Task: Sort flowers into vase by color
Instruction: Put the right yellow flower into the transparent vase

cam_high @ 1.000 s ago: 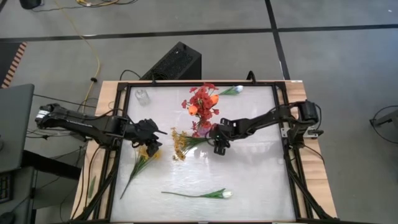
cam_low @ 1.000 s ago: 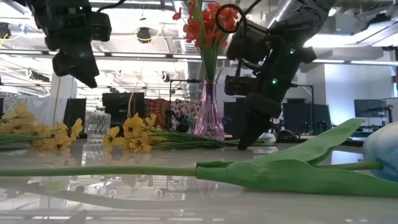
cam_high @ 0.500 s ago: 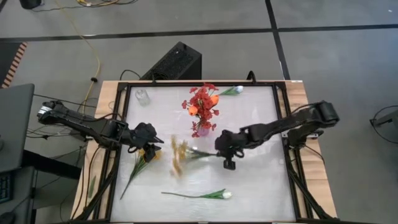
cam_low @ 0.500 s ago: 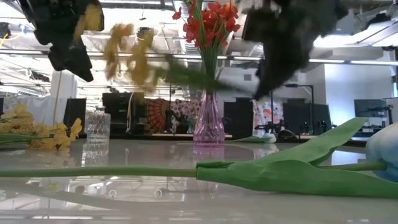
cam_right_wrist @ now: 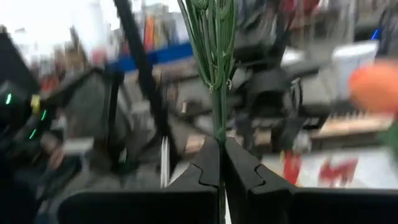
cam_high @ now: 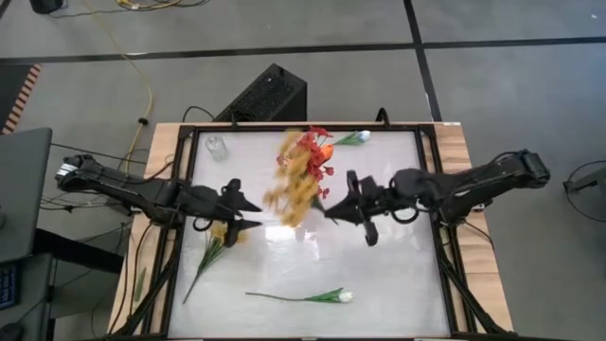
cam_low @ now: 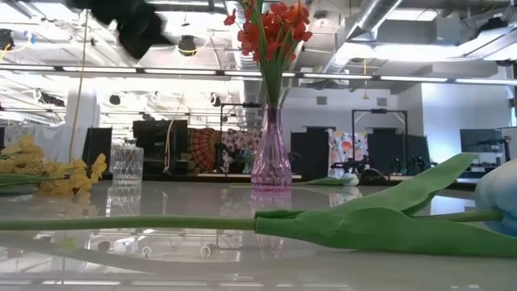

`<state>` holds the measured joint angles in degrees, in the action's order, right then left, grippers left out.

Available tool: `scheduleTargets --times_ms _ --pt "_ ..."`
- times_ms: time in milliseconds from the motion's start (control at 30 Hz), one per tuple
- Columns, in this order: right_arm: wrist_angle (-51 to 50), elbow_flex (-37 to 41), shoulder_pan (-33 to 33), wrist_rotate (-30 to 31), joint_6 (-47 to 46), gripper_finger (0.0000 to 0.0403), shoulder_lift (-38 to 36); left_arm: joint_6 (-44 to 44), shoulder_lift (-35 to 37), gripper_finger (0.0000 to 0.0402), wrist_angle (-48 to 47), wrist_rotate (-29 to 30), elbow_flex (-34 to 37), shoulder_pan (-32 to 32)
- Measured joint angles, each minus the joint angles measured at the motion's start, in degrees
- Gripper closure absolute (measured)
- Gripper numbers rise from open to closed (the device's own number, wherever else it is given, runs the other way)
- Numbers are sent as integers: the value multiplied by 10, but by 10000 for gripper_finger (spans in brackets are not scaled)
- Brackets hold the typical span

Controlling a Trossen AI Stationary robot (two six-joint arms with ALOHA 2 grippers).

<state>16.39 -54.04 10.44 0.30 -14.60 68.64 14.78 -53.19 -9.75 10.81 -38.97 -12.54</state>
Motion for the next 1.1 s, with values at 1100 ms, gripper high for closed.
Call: scheduleTargets --times_ms 1100 --pt "59 -256 -81 -18 86 376 256 -78 -23 221 245 -135 -157 113"
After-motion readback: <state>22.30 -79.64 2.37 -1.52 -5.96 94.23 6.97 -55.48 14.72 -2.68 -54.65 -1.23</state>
